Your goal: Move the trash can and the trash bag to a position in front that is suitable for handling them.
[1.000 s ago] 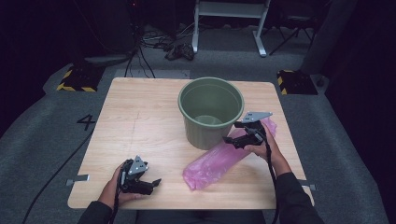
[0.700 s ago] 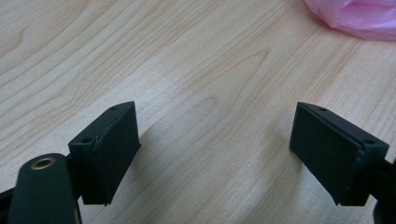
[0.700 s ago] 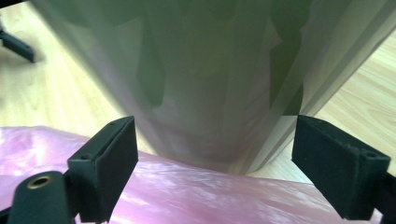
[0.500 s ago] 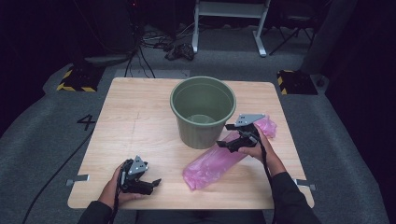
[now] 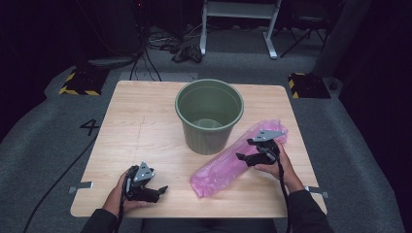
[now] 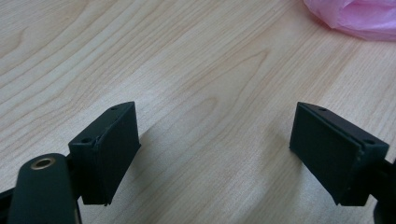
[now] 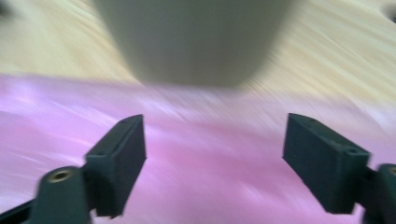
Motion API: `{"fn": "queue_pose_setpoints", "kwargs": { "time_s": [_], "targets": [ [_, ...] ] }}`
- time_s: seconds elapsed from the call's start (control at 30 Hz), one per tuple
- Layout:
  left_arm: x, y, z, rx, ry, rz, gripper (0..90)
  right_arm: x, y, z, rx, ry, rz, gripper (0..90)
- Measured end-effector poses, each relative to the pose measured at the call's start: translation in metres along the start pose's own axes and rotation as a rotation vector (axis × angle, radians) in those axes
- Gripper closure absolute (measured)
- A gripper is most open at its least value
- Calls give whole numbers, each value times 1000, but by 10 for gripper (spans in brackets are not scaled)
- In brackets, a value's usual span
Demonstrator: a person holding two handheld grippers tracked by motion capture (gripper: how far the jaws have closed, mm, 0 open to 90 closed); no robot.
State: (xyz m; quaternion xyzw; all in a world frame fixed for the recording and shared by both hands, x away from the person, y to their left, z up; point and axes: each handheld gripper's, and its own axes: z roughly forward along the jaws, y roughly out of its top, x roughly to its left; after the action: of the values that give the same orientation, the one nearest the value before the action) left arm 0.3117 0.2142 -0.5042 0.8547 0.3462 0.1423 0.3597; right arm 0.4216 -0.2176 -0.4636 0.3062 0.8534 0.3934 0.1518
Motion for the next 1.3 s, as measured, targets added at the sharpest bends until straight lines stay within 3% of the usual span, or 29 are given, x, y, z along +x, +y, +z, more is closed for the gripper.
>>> {"fn": "queue_pose_setpoints", "kwargs": {
  "time_s": [0.23, 0.3, 0.53, 0.63, 0.8, 0.97, 1.3],
  "targets": [
    [-1, 1, 1, 2, 2, 0, 155, -12, -19, 1, 16, -146, 89, 221],
    [-1, 1, 1, 2, 2, 1, 155, -16, -20, 5, 12, -141, 122, 221],
    [-2, 2, 2, 0, 1, 1, 155, -27, -26, 24, 65, -125, 168, 217],
    [-2, 3, 2, 1, 4, 7, 155, -29, -25, 25, 58, -111, 186, 212],
    [-2, 3, 3, 1, 2, 4, 155, -25, -25, 28, 61, -144, 149, 221],
    [-3, 4, 4, 0, 1, 3, 155, -20, -27, 27, 39, -131, 135, 322],
    [-3, 4, 4, 0, 4, 2, 155, -12, -28, 24, 11, -95, 110, 699]
  ]
}}
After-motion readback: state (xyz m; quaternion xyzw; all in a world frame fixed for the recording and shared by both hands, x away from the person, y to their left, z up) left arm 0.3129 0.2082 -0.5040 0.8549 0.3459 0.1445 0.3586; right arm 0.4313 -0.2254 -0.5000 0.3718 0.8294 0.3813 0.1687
